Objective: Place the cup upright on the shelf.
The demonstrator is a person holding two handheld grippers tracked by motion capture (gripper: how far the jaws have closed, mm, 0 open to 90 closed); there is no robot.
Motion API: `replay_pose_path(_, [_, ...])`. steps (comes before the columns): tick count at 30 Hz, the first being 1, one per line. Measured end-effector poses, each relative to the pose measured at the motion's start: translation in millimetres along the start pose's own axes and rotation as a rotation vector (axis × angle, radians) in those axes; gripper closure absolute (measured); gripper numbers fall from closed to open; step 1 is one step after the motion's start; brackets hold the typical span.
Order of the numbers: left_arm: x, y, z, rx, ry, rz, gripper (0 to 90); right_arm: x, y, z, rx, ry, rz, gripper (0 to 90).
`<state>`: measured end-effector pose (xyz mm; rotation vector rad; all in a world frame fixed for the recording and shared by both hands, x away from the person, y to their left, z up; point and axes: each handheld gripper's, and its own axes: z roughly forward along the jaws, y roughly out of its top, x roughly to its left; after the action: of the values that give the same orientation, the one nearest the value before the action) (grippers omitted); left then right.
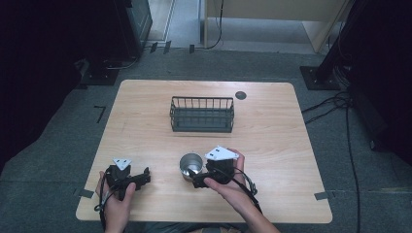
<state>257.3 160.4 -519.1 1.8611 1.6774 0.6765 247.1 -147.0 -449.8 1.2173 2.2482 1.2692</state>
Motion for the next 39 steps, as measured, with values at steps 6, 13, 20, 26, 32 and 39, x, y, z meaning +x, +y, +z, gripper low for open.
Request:
replay_pose_path(6, [0.0, 0.0, 0.0, 0.0, 0.0, 0.0, 0.0, 9.3, -1.4, 8.5, 0.007, 0.001, -0.009, 0.0])
replay_pose_path(13, [0.0, 0.0, 0.0, 0.0, 0.0, 0.0, 0.0, 13.4, -3.1, 16.0, 0.023, 0.002, -0.011, 0.0])
replay_pose_path(20, [-0.2, 0.0, 0.1, -0.001, -0.002, 0.001, 0.0, 20.0, -6.9, 27.4, 0.039, -0.022, -0.043, 0.0])
replay_pose_path(26, [-0.2, 0.0, 0.1, -0.001, -0.002, 0.001, 0.0, 24.6, -9.1, 35.6, 0.046, -0.052, -0.058, 3.4])
replay_pose_path(32, [-0.2, 0.0, 0.0, -0.001, -0.003, 0.002, 0.0, 26.3, -11.3, 41.2, 0.049, -0.077, -0.075, 8.7])
replay_pose_path(39, [-0.2, 0.0, 0.1, -0.001, -0.003, 0.001, 0.0, 26.1, -11.1, 39.6, 0.031, -0.081, -0.082, 13.0])
